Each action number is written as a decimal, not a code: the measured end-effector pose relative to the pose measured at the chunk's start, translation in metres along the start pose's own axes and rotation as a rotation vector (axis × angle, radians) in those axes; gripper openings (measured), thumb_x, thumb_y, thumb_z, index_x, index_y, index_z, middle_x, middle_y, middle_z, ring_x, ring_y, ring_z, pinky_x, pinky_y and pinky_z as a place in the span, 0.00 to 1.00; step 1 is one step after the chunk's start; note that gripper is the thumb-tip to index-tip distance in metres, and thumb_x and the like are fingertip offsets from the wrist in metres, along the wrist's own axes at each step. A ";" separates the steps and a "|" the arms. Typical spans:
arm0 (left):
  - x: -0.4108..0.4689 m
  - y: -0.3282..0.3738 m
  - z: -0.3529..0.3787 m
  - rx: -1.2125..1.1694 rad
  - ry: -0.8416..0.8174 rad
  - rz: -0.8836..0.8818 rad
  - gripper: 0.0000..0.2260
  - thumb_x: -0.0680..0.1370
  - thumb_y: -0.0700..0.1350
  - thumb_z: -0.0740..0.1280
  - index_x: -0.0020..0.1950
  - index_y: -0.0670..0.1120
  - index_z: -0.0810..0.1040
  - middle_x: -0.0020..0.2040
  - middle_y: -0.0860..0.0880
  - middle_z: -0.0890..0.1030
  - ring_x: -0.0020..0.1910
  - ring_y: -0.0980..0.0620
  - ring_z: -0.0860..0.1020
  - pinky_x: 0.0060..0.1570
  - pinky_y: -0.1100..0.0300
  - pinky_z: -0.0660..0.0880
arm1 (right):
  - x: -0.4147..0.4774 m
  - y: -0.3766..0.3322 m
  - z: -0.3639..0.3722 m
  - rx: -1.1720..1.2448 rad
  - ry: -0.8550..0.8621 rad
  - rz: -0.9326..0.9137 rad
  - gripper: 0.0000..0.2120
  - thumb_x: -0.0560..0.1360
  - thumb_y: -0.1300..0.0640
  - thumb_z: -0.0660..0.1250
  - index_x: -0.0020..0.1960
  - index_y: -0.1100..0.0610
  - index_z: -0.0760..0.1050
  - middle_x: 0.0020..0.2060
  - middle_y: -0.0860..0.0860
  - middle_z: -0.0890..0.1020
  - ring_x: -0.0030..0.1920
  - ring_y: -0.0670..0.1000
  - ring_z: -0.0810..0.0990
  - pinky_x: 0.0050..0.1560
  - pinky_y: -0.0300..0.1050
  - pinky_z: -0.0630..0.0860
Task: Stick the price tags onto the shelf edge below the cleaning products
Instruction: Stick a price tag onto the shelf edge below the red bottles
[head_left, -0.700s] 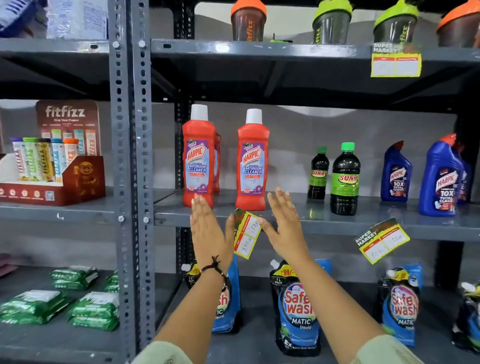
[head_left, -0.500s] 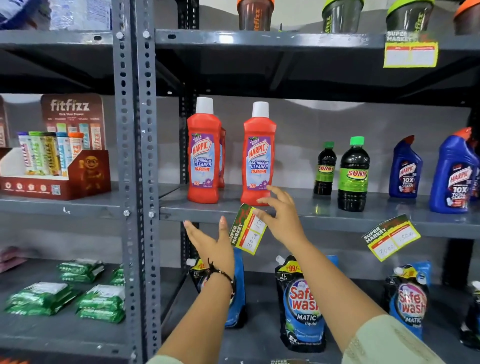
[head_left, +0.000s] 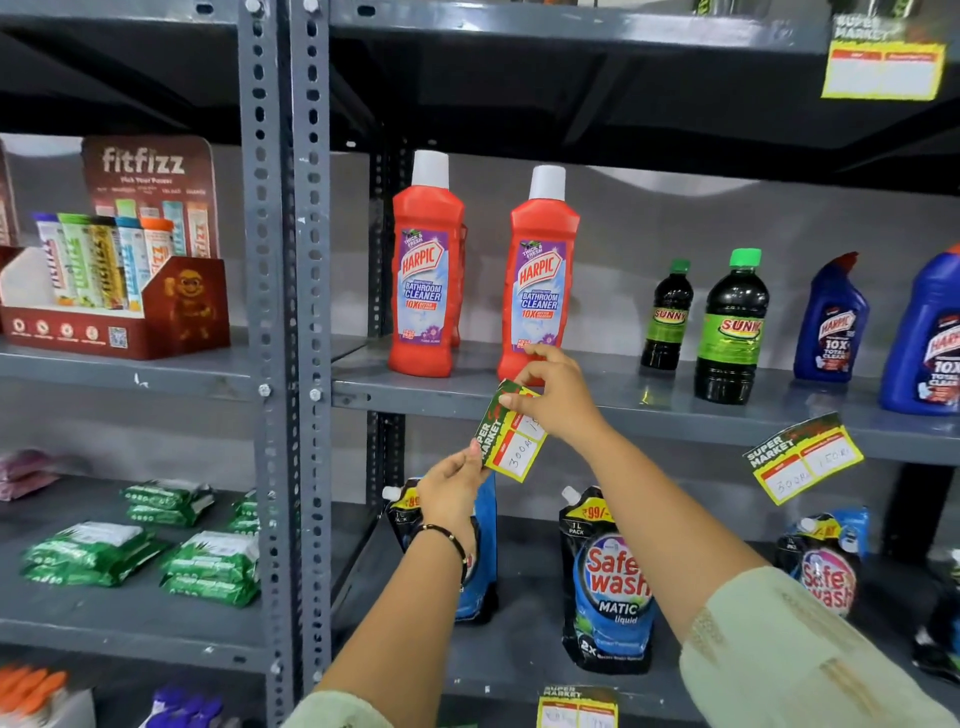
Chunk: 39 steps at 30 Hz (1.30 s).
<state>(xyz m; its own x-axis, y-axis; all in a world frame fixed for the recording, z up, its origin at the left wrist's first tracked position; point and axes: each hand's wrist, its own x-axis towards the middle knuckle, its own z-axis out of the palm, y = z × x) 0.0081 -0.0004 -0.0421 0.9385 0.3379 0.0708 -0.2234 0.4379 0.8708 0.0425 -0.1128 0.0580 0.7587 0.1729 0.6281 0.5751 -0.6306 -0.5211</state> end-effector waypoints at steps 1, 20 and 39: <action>0.000 0.000 0.000 0.005 -0.002 0.000 0.10 0.76 0.41 0.66 0.53 0.36 0.78 0.48 0.42 0.82 0.43 0.50 0.81 0.49 0.62 0.76 | 0.000 0.000 0.000 0.010 0.004 0.007 0.09 0.66 0.60 0.74 0.42 0.63 0.78 0.67 0.54 0.68 0.66 0.55 0.64 0.59 0.44 0.65; 0.001 0.018 -0.017 0.301 0.020 0.248 0.06 0.73 0.43 0.69 0.38 0.42 0.80 0.40 0.41 0.83 0.40 0.45 0.80 0.45 0.50 0.78 | -0.029 0.018 0.001 0.007 0.069 -0.072 0.06 0.66 0.59 0.73 0.35 0.57 0.77 0.64 0.51 0.71 0.66 0.54 0.64 0.66 0.56 0.65; 0.015 0.055 -0.007 0.699 0.051 0.497 0.11 0.67 0.50 0.75 0.36 0.42 0.82 0.32 0.45 0.82 0.30 0.52 0.75 0.34 0.56 0.75 | -0.048 0.032 0.007 -0.121 0.296 0.033 0.12 0.65 0.50 0.74 0.32 0.59 0.80 0.74 0.48 0.60 0.75 0.52 0.47 0.72 0.54 0.40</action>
<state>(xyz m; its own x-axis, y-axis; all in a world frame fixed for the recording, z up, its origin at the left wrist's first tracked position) 0.0080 0.0343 0.0032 0.7581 0.3987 0.5161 -0.3763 -0.3790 0.8455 0.0265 -0.1363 0.0073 0.6445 -0.0658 0.7618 0.4974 -0.7206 -0.4830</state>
